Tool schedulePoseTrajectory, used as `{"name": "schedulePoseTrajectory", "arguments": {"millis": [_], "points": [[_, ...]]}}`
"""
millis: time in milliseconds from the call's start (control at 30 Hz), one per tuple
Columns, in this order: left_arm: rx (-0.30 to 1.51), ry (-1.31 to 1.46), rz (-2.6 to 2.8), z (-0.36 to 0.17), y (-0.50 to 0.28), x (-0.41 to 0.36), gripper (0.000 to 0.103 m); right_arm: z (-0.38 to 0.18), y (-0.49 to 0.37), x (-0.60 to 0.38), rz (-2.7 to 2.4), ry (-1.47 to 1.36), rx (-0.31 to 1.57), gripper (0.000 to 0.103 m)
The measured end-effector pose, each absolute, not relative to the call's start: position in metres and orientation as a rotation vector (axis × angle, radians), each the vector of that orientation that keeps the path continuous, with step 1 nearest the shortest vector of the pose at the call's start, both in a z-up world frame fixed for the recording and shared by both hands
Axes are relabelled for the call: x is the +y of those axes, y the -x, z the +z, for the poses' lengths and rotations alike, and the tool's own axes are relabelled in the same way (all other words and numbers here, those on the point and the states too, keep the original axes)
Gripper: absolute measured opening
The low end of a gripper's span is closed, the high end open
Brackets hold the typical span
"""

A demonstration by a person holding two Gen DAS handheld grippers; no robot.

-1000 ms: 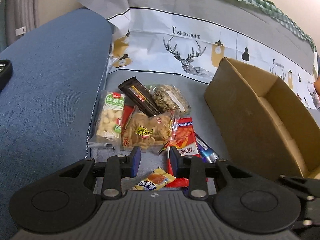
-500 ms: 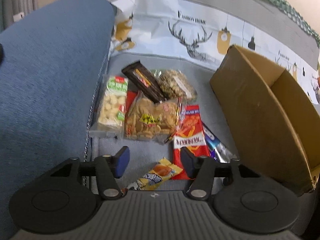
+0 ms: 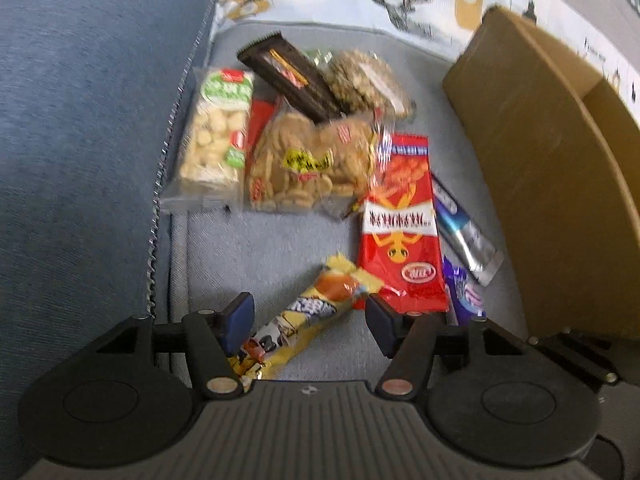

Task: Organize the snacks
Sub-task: 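Grasp the yellow wafer bar with the left tool while the right tool grasps the purple candy bar, then carry both snacks over the box and open both tools to drop them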

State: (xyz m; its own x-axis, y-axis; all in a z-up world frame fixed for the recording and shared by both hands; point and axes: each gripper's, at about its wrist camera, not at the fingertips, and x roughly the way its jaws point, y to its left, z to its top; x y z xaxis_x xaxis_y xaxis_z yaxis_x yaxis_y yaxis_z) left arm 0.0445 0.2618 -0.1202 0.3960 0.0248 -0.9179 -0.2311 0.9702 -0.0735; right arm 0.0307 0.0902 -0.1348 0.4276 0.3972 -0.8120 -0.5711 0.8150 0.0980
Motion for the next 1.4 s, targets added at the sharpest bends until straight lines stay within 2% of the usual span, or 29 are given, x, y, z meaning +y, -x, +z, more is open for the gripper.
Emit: {"name": "schedulePoseTrajectory", "arguments": {"millis": [67, 100, 133, 167, 933, 1000, 1100, 1400], "points": [[1.179, 0.191, 0.156, -0.124, -0.046, 0.259, 0.05, -0.133, -0.03, 0.09, 0.626, 0.206, 0.948, 0.022], [1.186, 0.195, 0.159, -0.125, -0.047, 0.26, 0.03, -0.133, -0.03, 0.09, 0.633, 0.208, 0.948, 0.022], [1.187, 0.206, 0.158, -0.125, -0.046, 0.26, 0.016, -0.133, -0.029, 0.09, 0.637, 0.209, 0.949, 0.022], [1.184, 0.219, 0.155, -0.126, -0.045, 0.262, 0.014, -0.133, -0.029, 0.09, 0.643, 0.206, 0.952, 0.022], [1.218, 0.22, 0.152, -0.119, -0.034, 0.257, 0.02, -0.14, -0.031, 0.091, 0.679, 0.192, 1.005, 0.025], [1.235, 0.212, 0.14, -0.12, -0.035, 0.254, 0.019, -0.14, -0.03, 0.092, 0.678, 0.204, 0.997, 0.023], [1.239, 0.187, 0.151, -0.121, -0.035, 0.25, 0.013, -0.14, -0.029, 0.092, 0.674, 0.222, 0.978, 0.016], [1.041, 0.216, 0.145, -0.094, -0.012, 0.247, 0.012, -0.118, -0.018, 0.085, 0.687, 0.209, 0.888, 0.013]]}}
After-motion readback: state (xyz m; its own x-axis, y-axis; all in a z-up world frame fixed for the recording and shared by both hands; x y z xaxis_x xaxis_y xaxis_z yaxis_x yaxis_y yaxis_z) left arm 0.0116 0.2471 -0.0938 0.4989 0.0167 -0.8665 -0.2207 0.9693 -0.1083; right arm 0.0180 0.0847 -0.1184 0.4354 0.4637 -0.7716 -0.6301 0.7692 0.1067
